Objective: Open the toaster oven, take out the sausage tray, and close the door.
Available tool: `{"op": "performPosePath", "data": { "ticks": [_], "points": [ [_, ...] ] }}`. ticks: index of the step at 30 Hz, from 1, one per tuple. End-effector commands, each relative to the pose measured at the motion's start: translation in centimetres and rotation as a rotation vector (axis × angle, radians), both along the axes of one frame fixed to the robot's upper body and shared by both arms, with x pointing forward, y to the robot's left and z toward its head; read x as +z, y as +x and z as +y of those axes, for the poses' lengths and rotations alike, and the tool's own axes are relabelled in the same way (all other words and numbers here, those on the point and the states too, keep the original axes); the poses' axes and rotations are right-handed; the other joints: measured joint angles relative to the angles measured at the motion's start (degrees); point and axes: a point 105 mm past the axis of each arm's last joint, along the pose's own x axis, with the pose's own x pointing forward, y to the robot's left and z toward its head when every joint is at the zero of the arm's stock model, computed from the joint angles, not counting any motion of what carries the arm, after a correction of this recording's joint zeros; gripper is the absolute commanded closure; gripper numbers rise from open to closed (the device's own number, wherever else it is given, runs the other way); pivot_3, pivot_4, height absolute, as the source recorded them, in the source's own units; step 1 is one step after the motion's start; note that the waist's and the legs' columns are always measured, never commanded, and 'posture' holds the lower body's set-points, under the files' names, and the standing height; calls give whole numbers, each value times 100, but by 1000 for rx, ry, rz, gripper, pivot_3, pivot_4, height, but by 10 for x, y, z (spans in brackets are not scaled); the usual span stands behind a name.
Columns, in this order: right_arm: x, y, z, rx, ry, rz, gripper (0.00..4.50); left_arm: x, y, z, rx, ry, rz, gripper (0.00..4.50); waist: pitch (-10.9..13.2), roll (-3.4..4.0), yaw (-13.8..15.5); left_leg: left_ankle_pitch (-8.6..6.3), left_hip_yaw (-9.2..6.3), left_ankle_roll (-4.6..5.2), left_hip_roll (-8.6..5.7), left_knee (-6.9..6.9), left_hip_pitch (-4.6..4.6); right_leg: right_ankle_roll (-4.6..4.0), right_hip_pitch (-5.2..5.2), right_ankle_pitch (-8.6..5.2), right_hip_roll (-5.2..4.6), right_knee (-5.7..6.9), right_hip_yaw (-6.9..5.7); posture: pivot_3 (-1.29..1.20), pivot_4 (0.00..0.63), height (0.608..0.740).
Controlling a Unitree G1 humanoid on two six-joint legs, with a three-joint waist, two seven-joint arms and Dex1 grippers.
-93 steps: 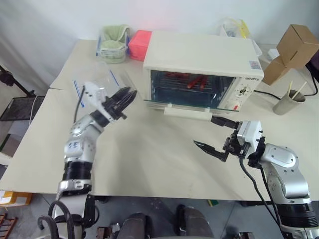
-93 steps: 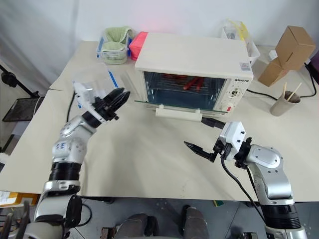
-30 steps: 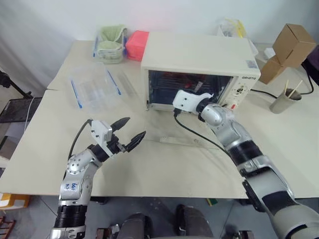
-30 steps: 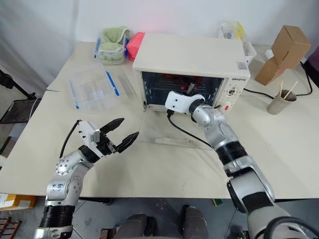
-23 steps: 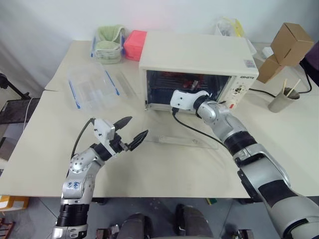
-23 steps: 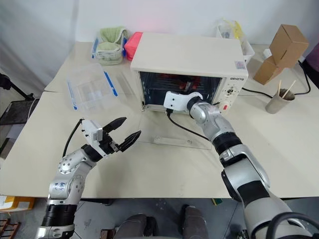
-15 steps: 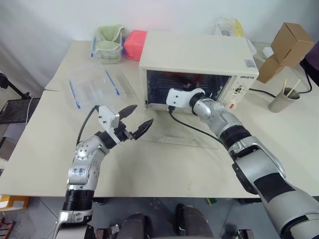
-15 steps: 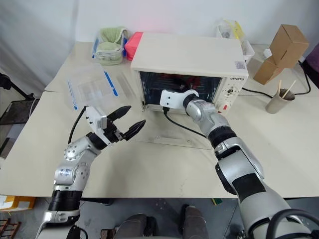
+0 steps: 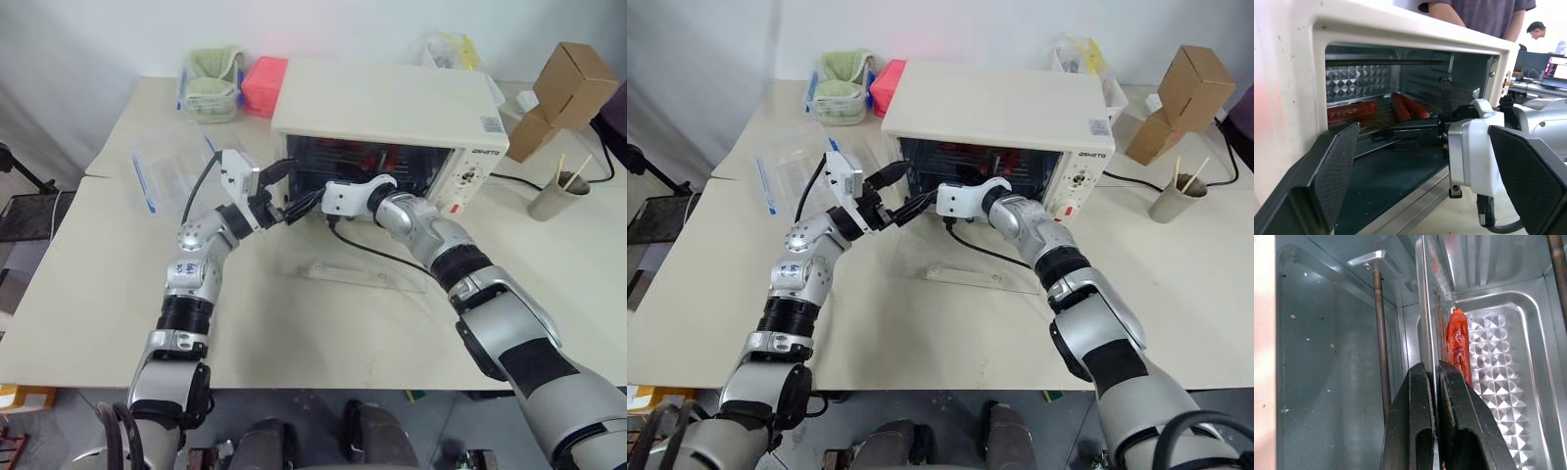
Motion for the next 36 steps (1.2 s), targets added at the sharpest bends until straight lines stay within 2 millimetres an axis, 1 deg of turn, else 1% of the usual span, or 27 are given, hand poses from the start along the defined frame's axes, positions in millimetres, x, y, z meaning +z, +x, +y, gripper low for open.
{"op": "performPosePath", "data": {
  "ticks": [1, 3, 6, 10, 14, 18, 21, 23, 25, 27, 31, 33, 36],
  "points": [
    [35, -10, 14, 77, 78, -104, 4489, 11, 7, 6, 15, -20, -21, 0, 0, 0, 7, 1, 0, 1, -2, 1, -6, 0, -6, 0, -1, 1, 0, 0, 150, 740],
    [35, -15, 15, 96, 75, -108, 4489, 12, 10, 7, 24, -18, -14, 0, 0, 0, 9, 1, 1, 2, -2, 1, -11, 0, -11, 0, -1, 1, -1, 0, 150, 740],
    [33, -28, 15, 133, 78, -105, 4489, 15, 13, 10, 26, -41, 1, 0, 0, 0, 9, 1, 3, 2, -2, -1, -17, 0, -25, 0, -1, 8, 1, 0, 150, 740],
    [20, -61, 11, 169, 92, -79, 4489, 15, 13, 13, 9, -62, 19, 0, 0, 0, 29, 1, 3, 2, -1, 0, -20, 0, -29, 0, 0, 12, 0, 0, 150, 740],
    [14, -81, 5, 154, 97, -56, 4489, 13, 12, 13, -5, -68, 29, 0, 1, -2, 37, 2, 11, 3, -4, 5, -20, 0, -30, 0, 0, 14, 7, 0, 150, 740],
    [5, -106, -9, 131, 93, -35, 4489, 9, 11, 11, -25, -67, 51, 0, 1, -3, 101, 3, 9, 3, -5, 7, -19, 0, -30, 0, 0, 16, 7, 0, 150, 740],
    [-1, -118, -16, 119, 71, -17, 4489, 8, 9, 9, -41, -72, 67, 0, 3, -5, 186, 3, 13, 4, -10, 7, -19, 1, -31, 0, -1, 12, 12, 0, 150, 740],
    [-4, -125, -20, 117, 76, -9, 4489, 4, 10, 10, -39, -74, 111, 0, 3, -5, 209, 4, 13, 5, -12, 12, -19, 2, -29, 1, -2, 14, 13, 0, 150, 740],
    [-7, -133, -21, 133, 32, -20, 4489, 0, 9, 12, -44, -65, 143, 0, 3, -5, 223, 5, 13, 6, -13, 15, -19, 2, -28, 1, -2, 14, 15, 0, 150, 740],
    [-10, -142, -24, 139, 10, -13, 4489, -5, 0, 17, -82, -59, 179, 0, 3, -5, 215, 5, 14, 6, -15, 14, -18, 2, -28, 1, -2, 15, 16, 0, 150, 740],
    [-13, -150, -28, 136, -11, -6, 4489, -10, -15, 27, -120, -61, 252, 0, 3, -6, 203, 5, 11, 5, -12, 9, -16, 2, -29, 1, 0, 16, 16, 0, 150, 740],
    [-17, -159, -27, 157, -32, 10, 4489, -13, -25, 35, -146, -108, 371, 0, 3, -6, 213, 5, 11, 5, -13, 13, -16, 2, -28, 1, -2, 16, 17, 0, 150, 740],
    [-21, -168, -27, 180, -54, 29, 4489, -13, -42, 37, -224, -161, 517, 0, 3, -7, 209, 5, 8, 5, -12, 14, -13, 2, -26, 1, -4, 19, 21, 0, 150, 740]
  ]
}}
